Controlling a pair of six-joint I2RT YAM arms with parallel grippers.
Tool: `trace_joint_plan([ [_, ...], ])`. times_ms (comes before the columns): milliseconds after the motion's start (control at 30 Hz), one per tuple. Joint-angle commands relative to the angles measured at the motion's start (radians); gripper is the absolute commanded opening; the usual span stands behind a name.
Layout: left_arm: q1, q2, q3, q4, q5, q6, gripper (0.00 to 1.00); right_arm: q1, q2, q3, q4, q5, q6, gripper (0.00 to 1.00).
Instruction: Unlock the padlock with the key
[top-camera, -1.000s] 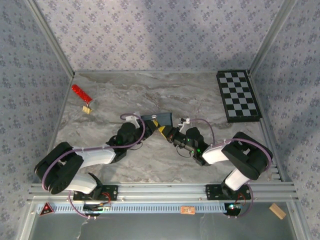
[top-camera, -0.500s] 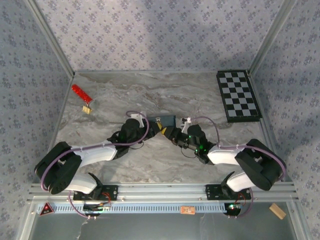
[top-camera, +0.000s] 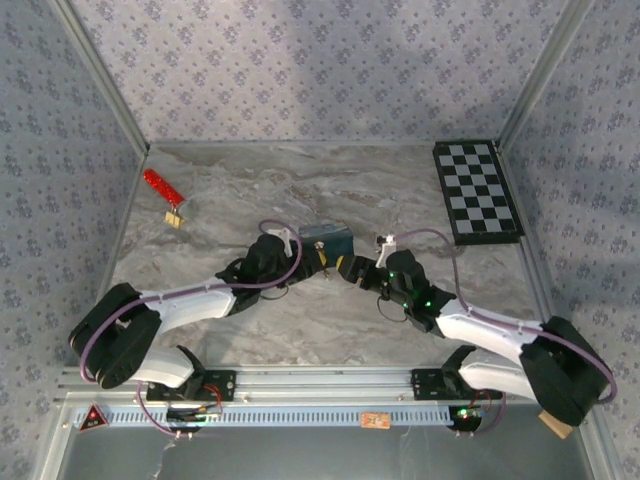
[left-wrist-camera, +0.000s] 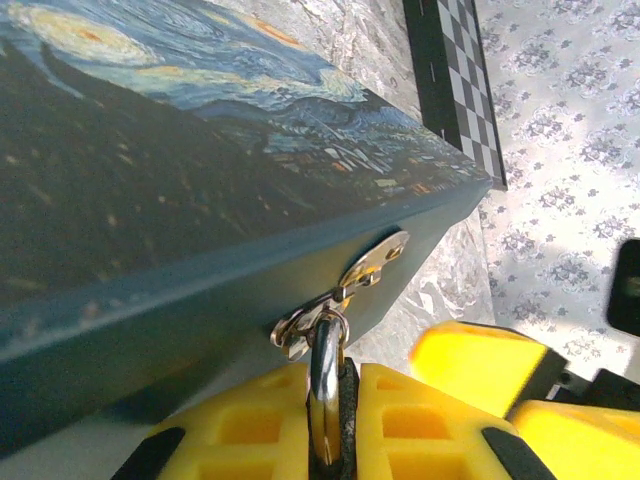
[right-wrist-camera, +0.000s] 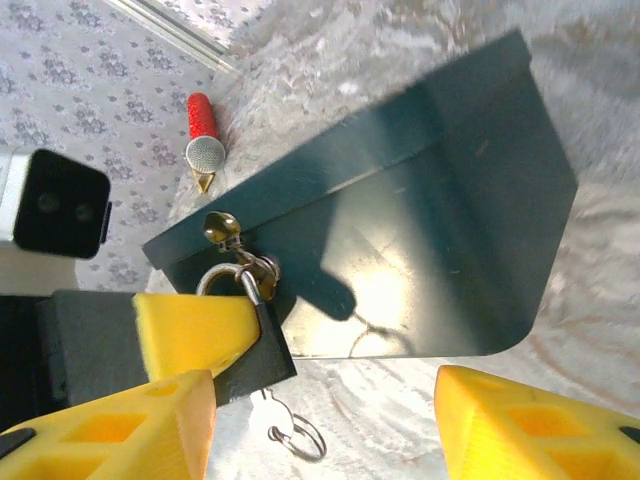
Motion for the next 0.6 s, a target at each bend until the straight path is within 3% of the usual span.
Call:
trace_joint_plan([
  [0, 0.003, -0.012, 0.055, -0.056, -0.004, -0.019, 0.00, 0.028, -0.075, 0.001, -0.090, 0.110, -0.253, 0.62],
  [333, 0.008, 0.027, 0.207, -0.383, -0.016, -0.120, 0.00, 0.309, -0.067, -0.014, 0.051, 0.425, -0.854, 0.57],
  [567, 0.008, 0.033, 0.245, -0.479, -0.021, -0.184, 0.00, 0.354, 0.085, -0.020, 0.207, 0.489, -1.030, 0.47],
])
